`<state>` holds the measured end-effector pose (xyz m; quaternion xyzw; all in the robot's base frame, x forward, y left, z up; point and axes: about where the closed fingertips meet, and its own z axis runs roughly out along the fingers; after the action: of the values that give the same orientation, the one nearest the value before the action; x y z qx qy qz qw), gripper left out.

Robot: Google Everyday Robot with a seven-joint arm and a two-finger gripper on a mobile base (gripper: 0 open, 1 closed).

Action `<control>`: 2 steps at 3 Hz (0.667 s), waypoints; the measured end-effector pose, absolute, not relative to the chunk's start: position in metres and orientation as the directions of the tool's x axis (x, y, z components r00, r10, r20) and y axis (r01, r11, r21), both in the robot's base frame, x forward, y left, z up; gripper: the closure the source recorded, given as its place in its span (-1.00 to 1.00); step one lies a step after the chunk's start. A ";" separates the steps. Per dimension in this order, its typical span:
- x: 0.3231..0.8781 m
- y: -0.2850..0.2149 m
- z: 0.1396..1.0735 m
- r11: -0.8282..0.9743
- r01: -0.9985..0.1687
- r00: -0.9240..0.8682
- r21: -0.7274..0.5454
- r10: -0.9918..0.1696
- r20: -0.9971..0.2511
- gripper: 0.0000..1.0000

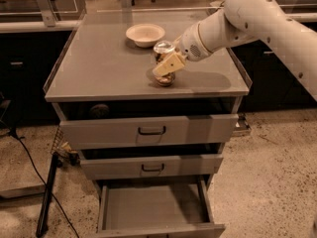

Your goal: Place orange can into bottom drawer

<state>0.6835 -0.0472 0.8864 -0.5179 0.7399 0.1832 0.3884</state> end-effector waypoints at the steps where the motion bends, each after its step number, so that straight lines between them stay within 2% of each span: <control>1: 0.683 -0.047 0.886 0.396 -0.909 -0.162 -0.131 -0.624 -0.764 0.23; 2: 0.683 -0.047 0.886 0.396 -0.909 -0.162 -0.131 -0.624 -0.764 0.68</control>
Offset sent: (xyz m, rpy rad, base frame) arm 0.0000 0.0000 0.0000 0.0000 0.0000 0.0000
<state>0.6835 -0.0471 0.8864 -0.5179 0.7399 0.1833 0.3883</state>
